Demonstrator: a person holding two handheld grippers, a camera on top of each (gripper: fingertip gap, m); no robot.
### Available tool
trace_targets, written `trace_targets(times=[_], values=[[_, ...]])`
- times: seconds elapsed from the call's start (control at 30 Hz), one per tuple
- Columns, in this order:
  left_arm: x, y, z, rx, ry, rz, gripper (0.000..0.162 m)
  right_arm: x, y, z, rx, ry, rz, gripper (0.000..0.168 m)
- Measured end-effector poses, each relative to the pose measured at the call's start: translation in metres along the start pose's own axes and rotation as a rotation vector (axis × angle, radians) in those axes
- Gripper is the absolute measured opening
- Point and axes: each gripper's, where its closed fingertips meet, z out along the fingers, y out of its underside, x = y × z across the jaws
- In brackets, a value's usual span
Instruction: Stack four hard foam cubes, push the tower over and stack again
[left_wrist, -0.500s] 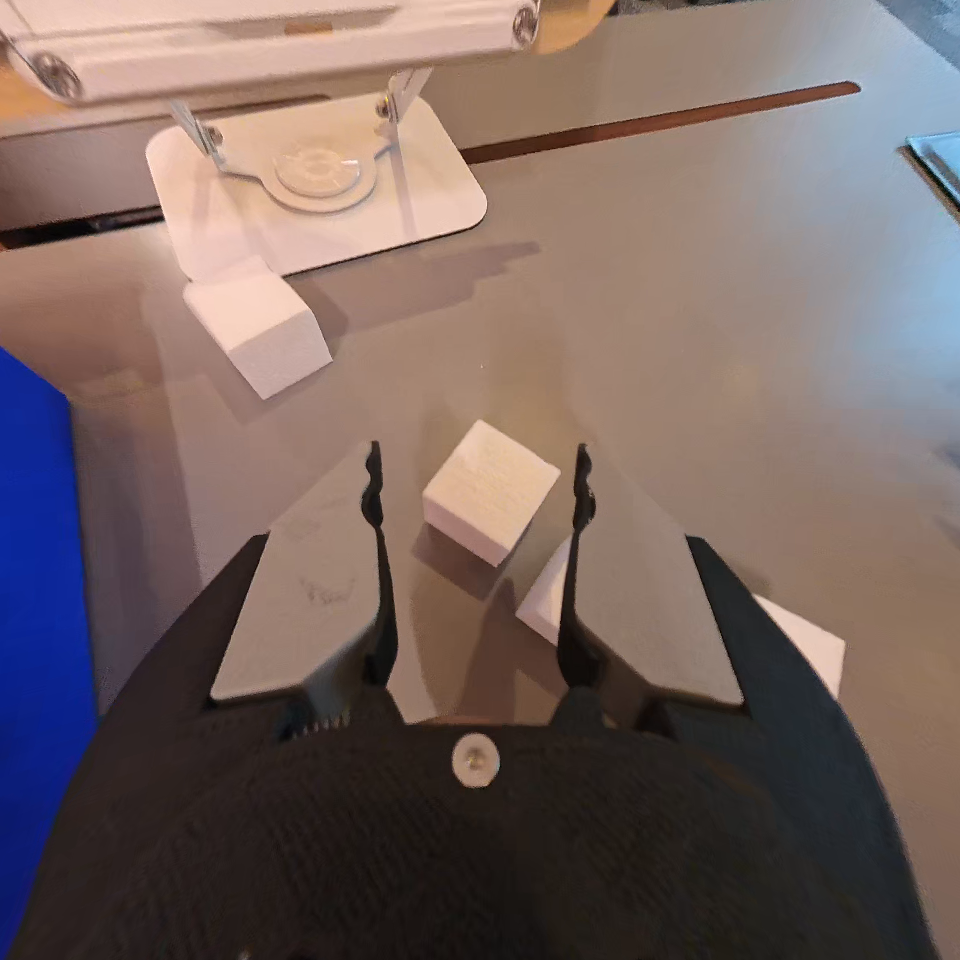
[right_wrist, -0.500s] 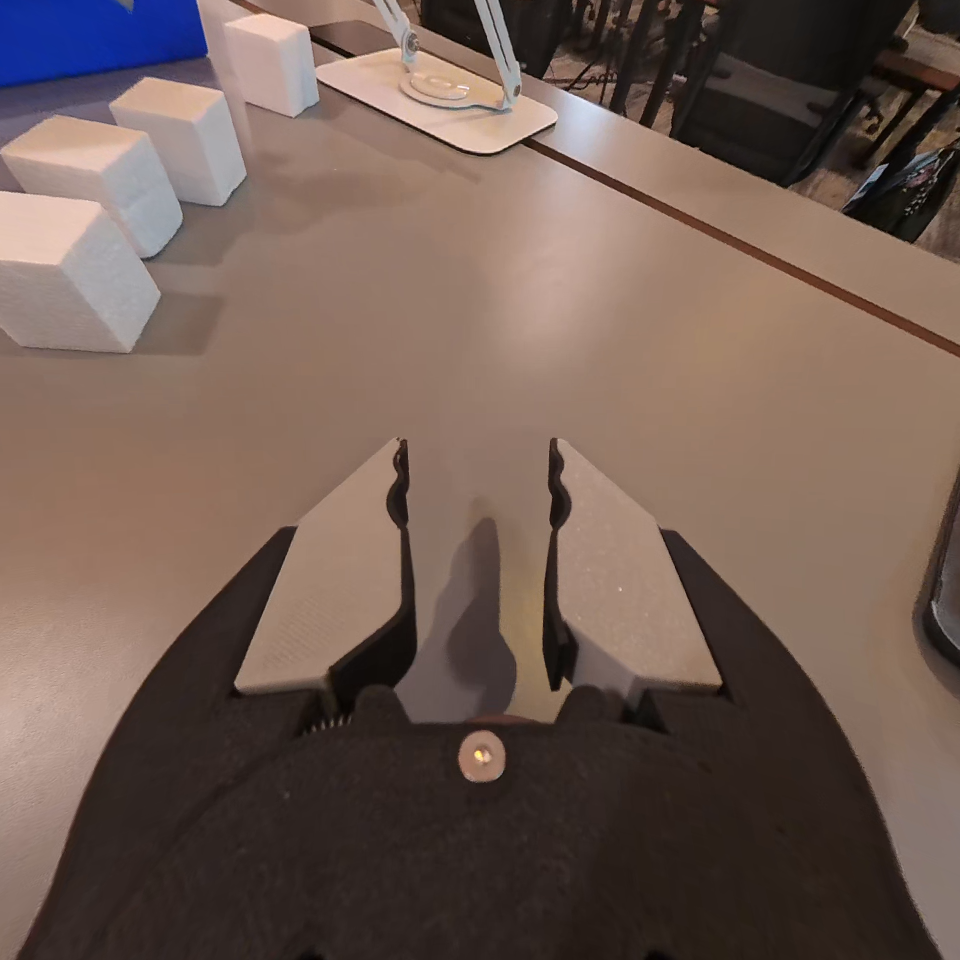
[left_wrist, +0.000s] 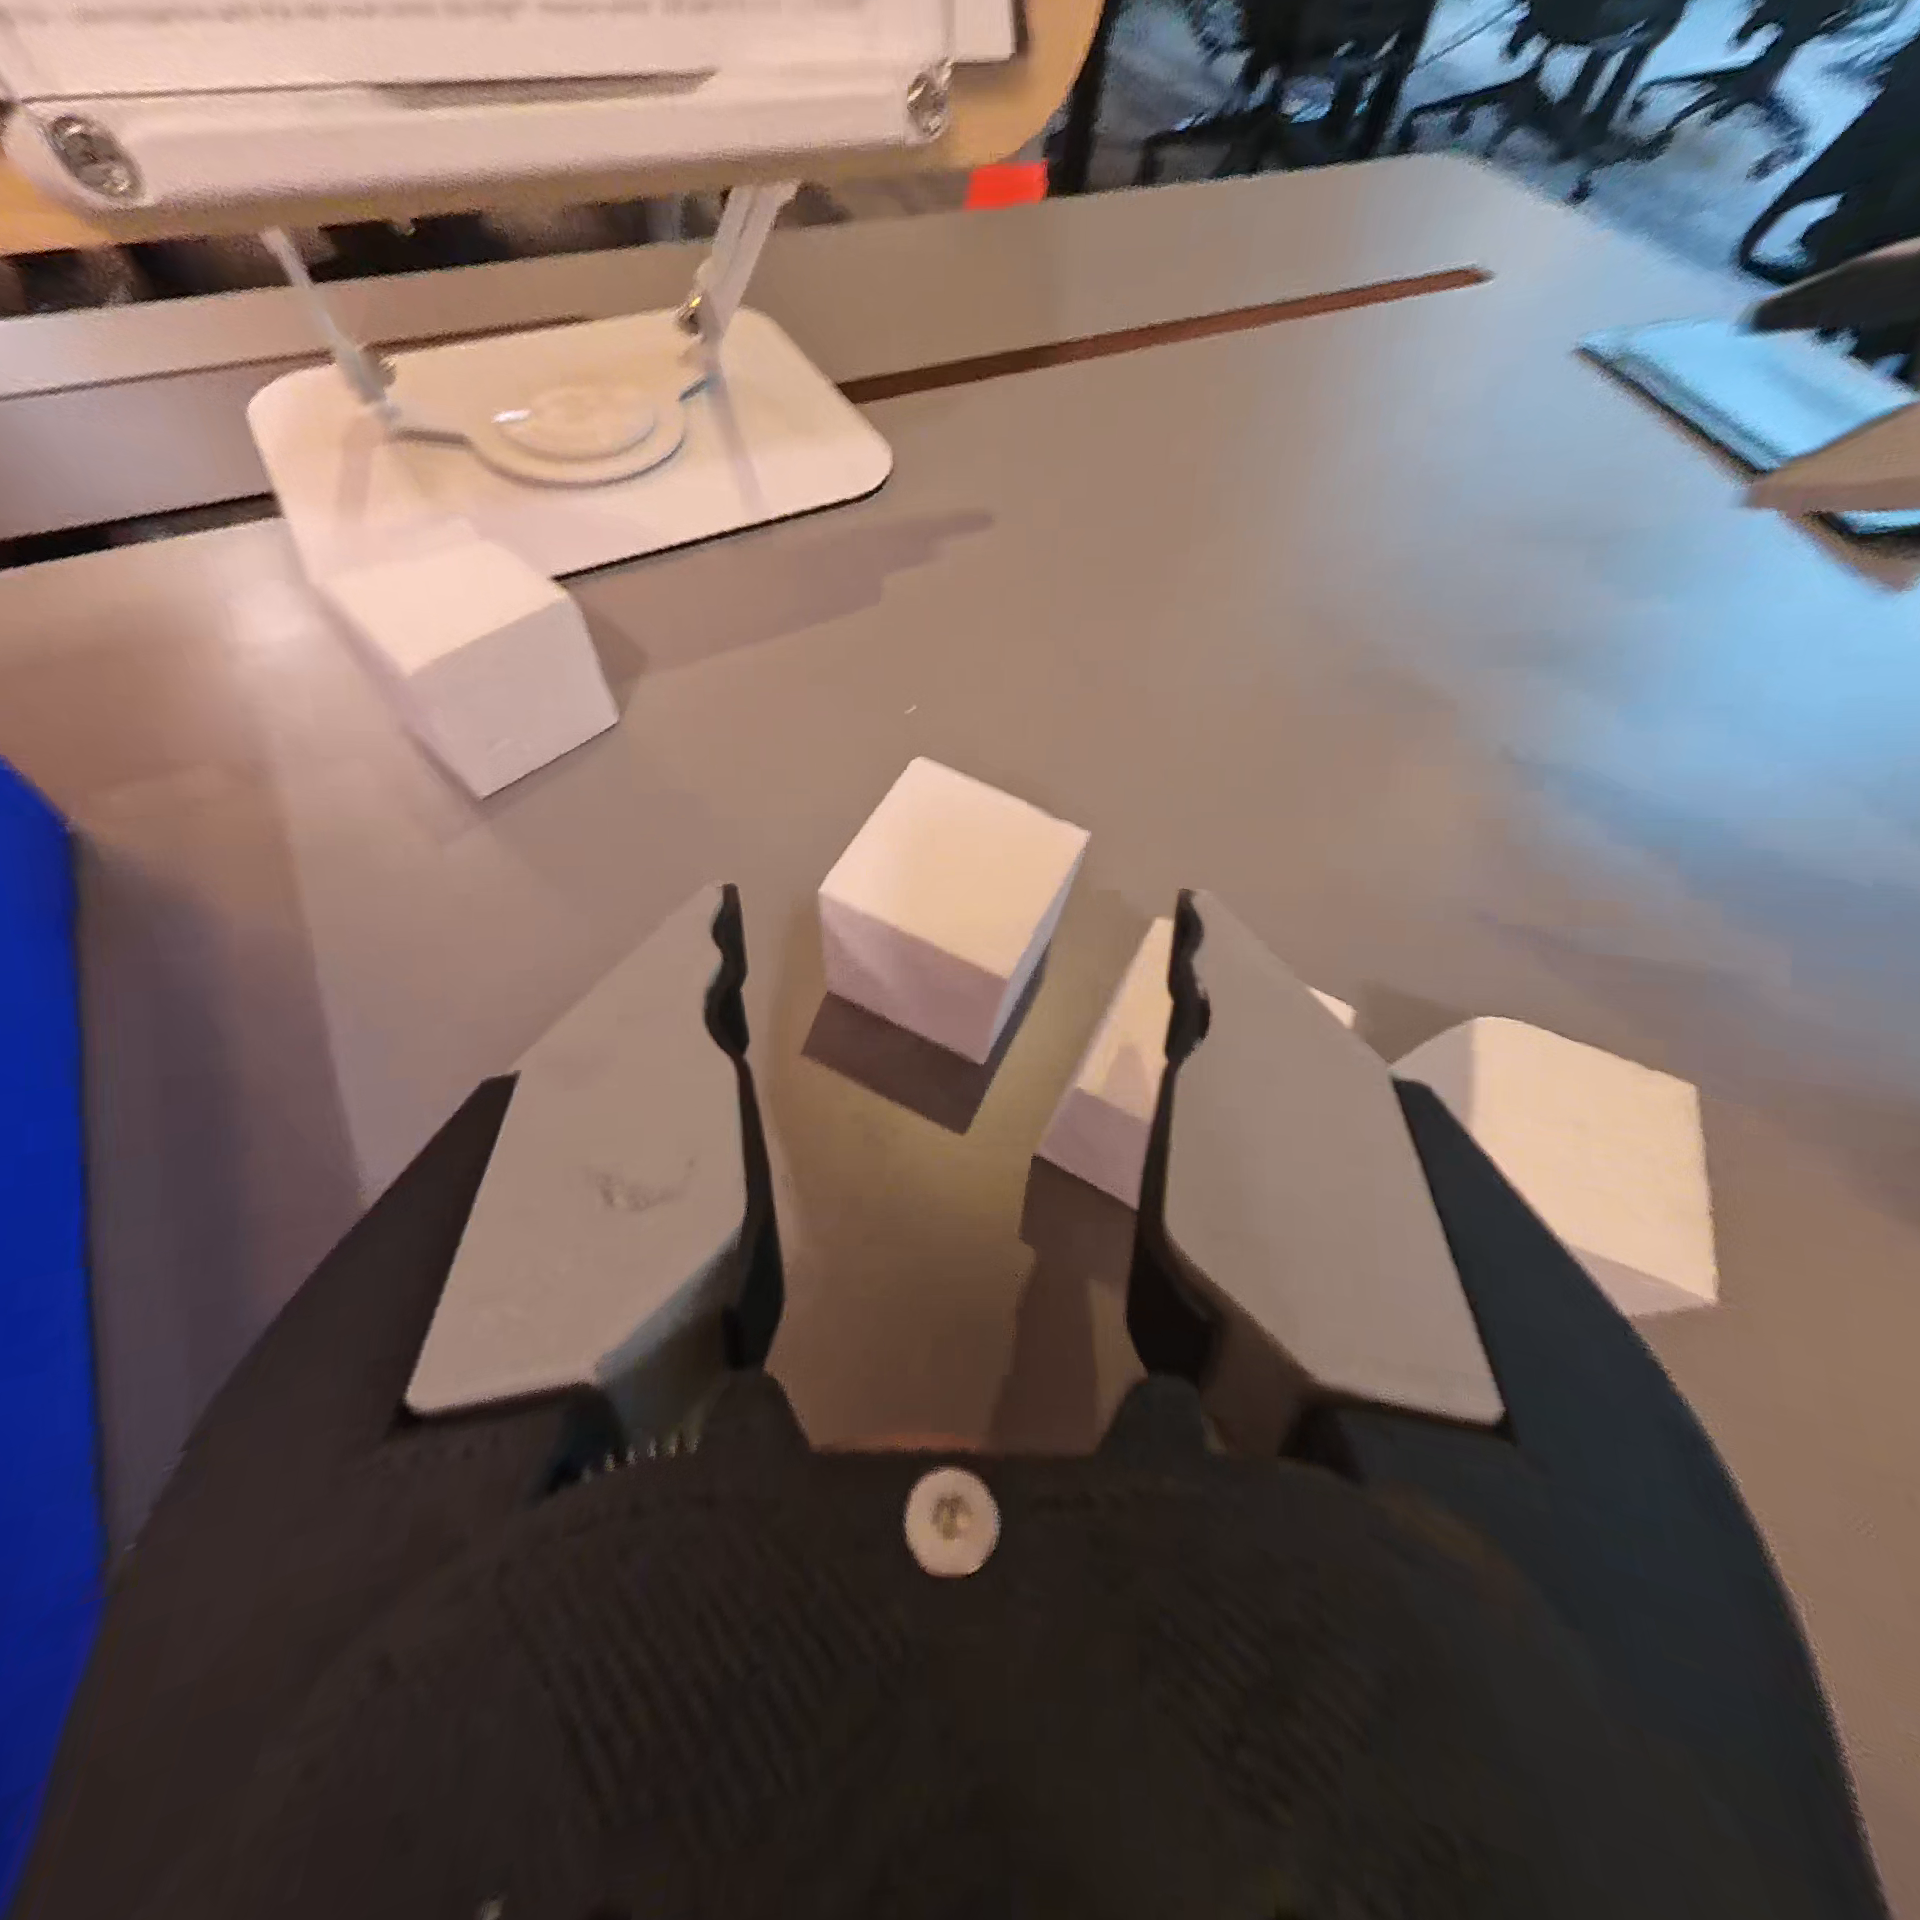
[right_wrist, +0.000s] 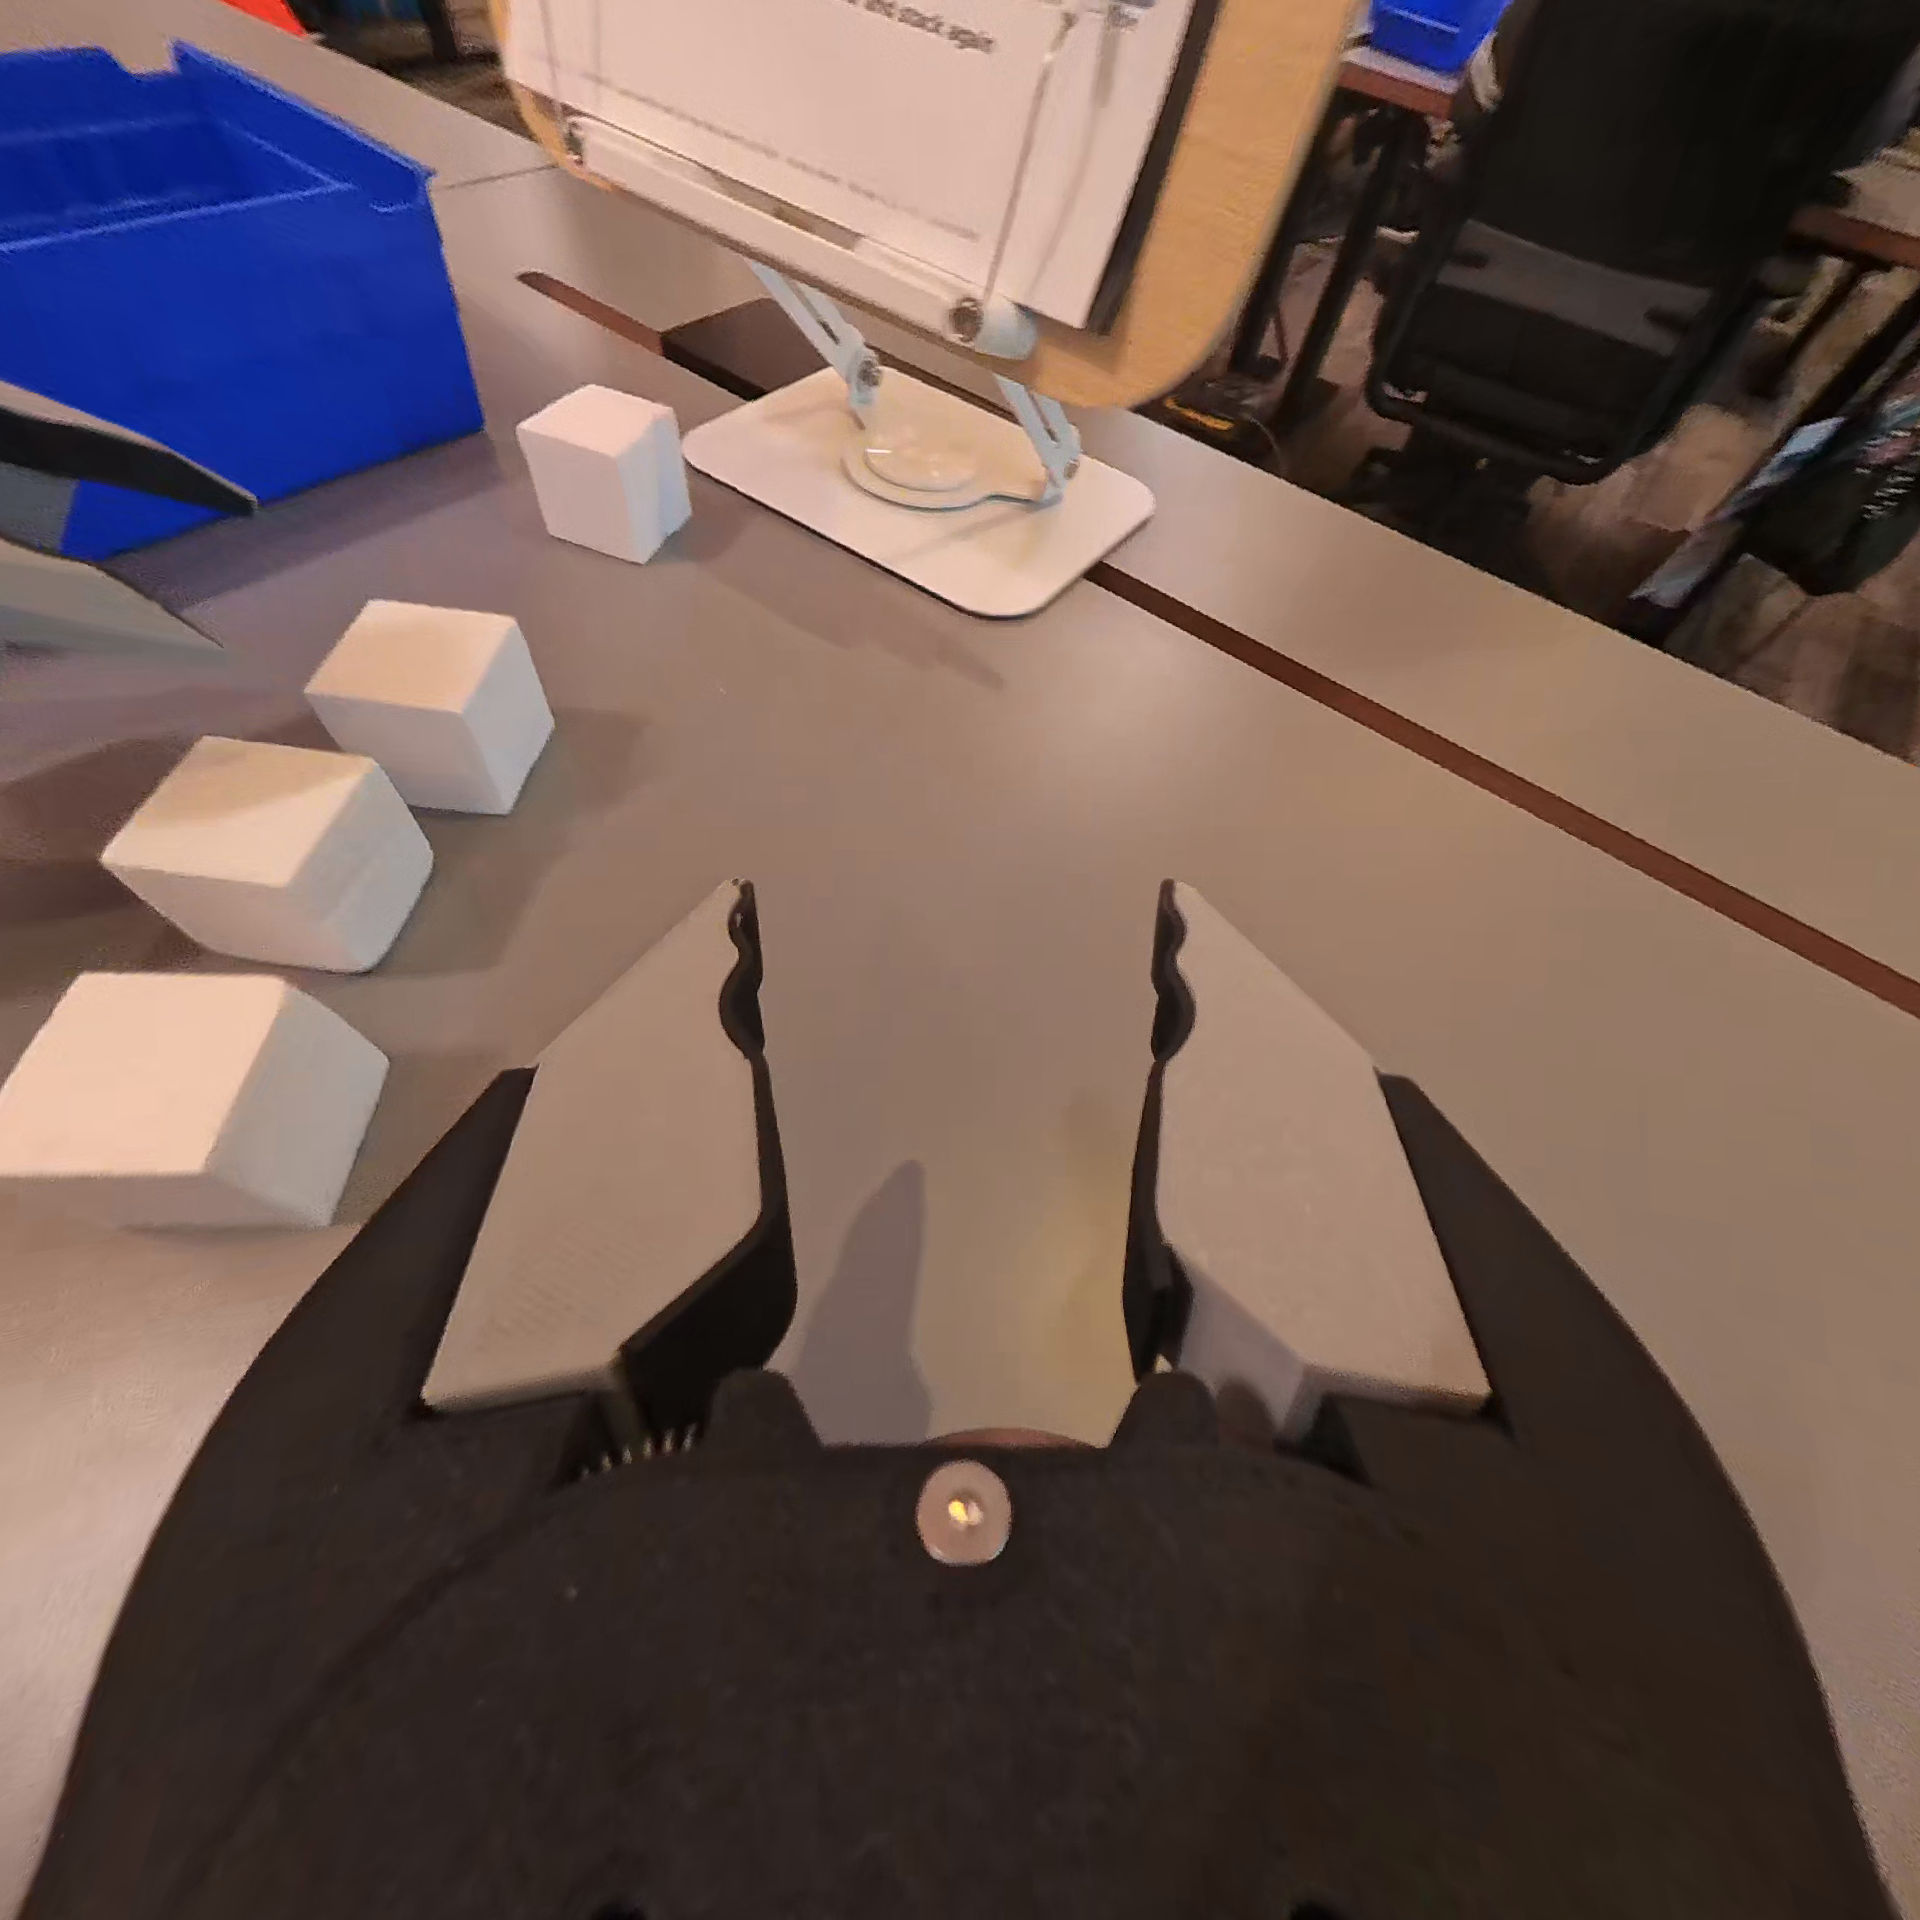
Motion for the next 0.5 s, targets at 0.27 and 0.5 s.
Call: trace_targets(times=[0.27, 0.5], values=[[-0.018, 0.014, 0.001, -0.017, -0.076, 0.011, 0.082, -0.031, 0.024, 0.055, -0.043, -0.136, -0.03, 0.068], [-0.021, 0.017, 0.003, -0.018, -0.087, 0.005, 0.081, -0.045, 0.037, 0.052, -0.066, -0.104, -0.171, 0.063]])
